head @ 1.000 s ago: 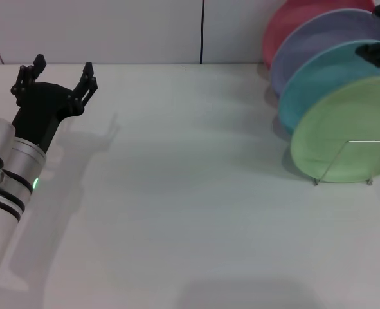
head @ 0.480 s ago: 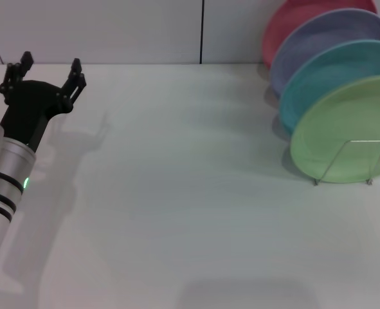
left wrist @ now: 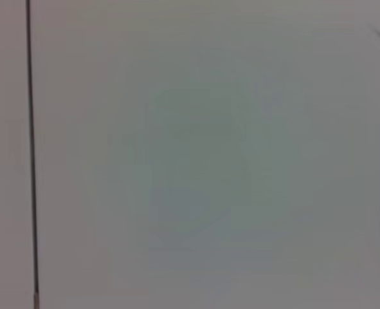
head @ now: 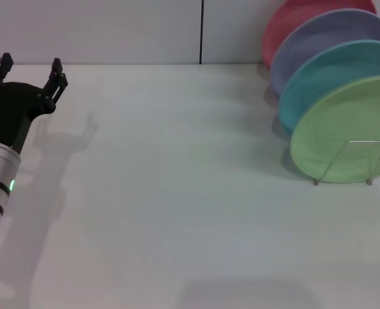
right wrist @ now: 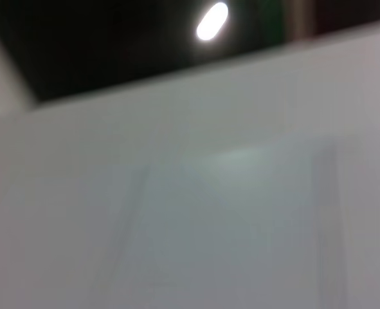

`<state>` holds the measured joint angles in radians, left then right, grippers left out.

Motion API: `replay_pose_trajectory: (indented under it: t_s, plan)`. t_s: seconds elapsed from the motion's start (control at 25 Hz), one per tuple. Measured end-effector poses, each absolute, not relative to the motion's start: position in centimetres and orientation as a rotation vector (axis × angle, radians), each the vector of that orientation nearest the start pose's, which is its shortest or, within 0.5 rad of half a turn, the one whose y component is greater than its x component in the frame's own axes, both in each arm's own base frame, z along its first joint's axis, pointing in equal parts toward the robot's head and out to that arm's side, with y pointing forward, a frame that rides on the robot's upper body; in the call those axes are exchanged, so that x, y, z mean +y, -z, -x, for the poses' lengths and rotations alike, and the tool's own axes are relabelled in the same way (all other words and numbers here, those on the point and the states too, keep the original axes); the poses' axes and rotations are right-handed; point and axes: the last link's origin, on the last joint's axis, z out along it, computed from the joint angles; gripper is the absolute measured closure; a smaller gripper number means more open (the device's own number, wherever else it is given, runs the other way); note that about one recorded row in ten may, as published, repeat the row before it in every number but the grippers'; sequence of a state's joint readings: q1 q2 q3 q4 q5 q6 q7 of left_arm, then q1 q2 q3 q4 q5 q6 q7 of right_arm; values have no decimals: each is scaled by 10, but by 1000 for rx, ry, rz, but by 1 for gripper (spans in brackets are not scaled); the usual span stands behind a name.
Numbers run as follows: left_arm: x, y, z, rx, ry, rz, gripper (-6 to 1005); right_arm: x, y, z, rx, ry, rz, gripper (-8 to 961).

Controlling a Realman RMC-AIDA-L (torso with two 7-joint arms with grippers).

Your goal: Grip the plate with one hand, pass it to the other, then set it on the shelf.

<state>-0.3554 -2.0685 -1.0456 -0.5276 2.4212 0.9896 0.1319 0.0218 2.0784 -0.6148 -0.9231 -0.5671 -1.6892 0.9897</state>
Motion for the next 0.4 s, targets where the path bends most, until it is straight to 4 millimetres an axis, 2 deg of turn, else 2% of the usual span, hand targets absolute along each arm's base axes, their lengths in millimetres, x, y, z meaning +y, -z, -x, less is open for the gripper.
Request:
replay_pose_trajectory:
  t_s: [0.08,0.16,0.28,0.4]
  plan:
    - [351,15,280,-417,697,1563,135,181,-212,-342,-20,-1215,1087,385]
    - [349,11,286,-414,692,1534,135,167,-195,-370,65,-1133,931,385]
    - [349,4,293,-422,684,1493,135,150,-168,-397,182,-972,748,385]
    - [348,-2,300,-415,666,1470,135,138,-149,-413,290,-881,645,385]
